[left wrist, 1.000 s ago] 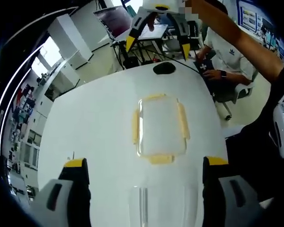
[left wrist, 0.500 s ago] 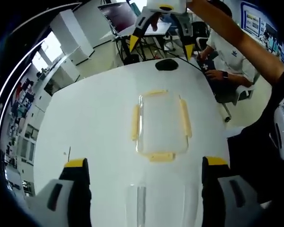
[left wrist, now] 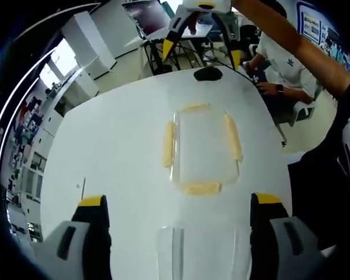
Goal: Snap each plastic latch of the storage box into its locked position after aligning the lid with the box until every specified latch is closed and the lid sits flush.
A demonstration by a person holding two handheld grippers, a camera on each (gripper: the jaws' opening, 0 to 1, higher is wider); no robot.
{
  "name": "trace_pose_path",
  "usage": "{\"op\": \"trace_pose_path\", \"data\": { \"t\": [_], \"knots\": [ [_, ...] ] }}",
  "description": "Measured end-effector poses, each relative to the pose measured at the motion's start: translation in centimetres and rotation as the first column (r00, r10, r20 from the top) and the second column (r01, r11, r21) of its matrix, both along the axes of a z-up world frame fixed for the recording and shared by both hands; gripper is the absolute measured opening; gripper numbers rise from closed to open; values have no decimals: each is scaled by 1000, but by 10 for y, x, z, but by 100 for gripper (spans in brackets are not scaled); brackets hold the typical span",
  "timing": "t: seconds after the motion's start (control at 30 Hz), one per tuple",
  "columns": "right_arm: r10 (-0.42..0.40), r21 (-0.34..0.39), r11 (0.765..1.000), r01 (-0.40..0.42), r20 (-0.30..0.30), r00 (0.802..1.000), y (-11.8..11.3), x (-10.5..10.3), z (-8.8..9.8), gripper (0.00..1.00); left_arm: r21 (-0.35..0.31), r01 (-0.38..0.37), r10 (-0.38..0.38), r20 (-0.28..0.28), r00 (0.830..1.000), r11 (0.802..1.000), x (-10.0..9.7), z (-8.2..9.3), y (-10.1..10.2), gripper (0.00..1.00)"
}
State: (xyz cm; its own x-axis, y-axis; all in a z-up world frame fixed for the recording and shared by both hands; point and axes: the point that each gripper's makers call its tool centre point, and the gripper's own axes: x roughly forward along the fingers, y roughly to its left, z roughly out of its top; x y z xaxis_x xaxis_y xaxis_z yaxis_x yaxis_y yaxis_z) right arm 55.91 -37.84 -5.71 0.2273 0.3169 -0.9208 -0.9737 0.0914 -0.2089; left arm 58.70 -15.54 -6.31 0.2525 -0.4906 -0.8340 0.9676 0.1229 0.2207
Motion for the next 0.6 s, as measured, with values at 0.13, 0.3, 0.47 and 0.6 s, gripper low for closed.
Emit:
{"op": "trace_pose_path", "data": {
  "t": [0.13, 0.3, 0.47, 0.6],
  "knots": [
    [-2, -3, 1000, 2, -6, 1000, 0, -1, -2, 89, -4, 2, -2, -3, 1000, 1000, -3, 0, 1, 99],
    [-5, 3, 1000, 5, -3, 1000, 3, 4, -5, 89, -11, 18, -18, -6, 1000, 1000, -6, -4, -2, 99],
    [-5, -5, 1000, 5, -13, 1000, 4, 4, -13, 89, -4, 19, -19, -10, 1000, 1000, -4, -12, 0, 99],
    [1, -11, 1000, -1, -19, 1000, 4, 2, -15, 88, -4, 14, -14, -10, 1000, 1000, -2, -12, 1, 99]
  ]
}}
